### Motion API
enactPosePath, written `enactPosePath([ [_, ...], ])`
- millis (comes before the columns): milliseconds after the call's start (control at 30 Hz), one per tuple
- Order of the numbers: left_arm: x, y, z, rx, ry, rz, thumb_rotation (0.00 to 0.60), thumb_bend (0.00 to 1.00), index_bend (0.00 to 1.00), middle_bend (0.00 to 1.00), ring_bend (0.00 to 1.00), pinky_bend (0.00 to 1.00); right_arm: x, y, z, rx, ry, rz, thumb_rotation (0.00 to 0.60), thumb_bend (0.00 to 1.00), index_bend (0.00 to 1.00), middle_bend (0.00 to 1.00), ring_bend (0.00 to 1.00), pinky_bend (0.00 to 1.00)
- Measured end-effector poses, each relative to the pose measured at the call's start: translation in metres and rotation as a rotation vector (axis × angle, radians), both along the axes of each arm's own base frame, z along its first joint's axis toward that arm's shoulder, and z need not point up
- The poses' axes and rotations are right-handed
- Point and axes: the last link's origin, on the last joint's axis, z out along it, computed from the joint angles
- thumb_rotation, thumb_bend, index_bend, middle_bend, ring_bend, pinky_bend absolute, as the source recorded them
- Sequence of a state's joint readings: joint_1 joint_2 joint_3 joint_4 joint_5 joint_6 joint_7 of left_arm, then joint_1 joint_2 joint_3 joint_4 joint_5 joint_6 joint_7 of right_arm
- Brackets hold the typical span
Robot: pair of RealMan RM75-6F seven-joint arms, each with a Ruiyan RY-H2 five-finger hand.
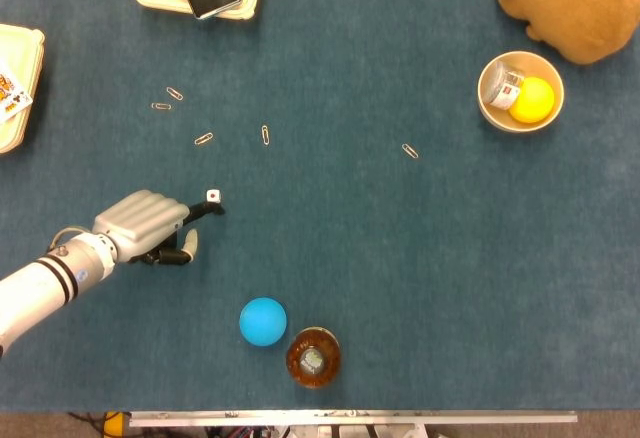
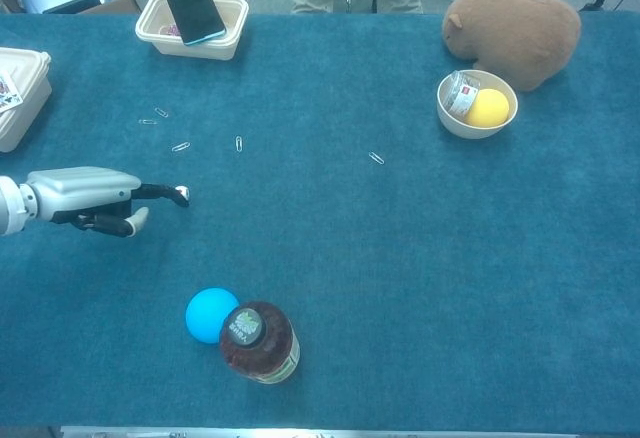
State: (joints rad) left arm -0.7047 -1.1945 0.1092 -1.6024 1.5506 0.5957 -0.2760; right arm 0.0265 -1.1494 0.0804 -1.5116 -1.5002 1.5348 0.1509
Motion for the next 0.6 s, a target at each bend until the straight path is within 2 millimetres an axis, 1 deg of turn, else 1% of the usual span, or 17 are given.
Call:
enactPosePath([
  [233, -0.003, 0.005, -0.006, 0.007, -0.003, 0.020, 0.161, 0.73, 0.10, 1.00, 1.00, 1.00, -0.001, 0.001, 0.001, -0.002, 0.001, -0.003, 0.600, 0.29, 0.38, 0.29, 0.17, 0.32],
  [600, -0.006, 0.014, -0.004, 0.028, 0.006, 0.032, 0.182, 0.73, 0.11, 1.00, 1.00, 1.00, 0.000, 0.002, 0.003, -0.009, 0.000, -0.001, 0.600, 0.29, 0.38, 0.29, 0.17, 0.32],
])
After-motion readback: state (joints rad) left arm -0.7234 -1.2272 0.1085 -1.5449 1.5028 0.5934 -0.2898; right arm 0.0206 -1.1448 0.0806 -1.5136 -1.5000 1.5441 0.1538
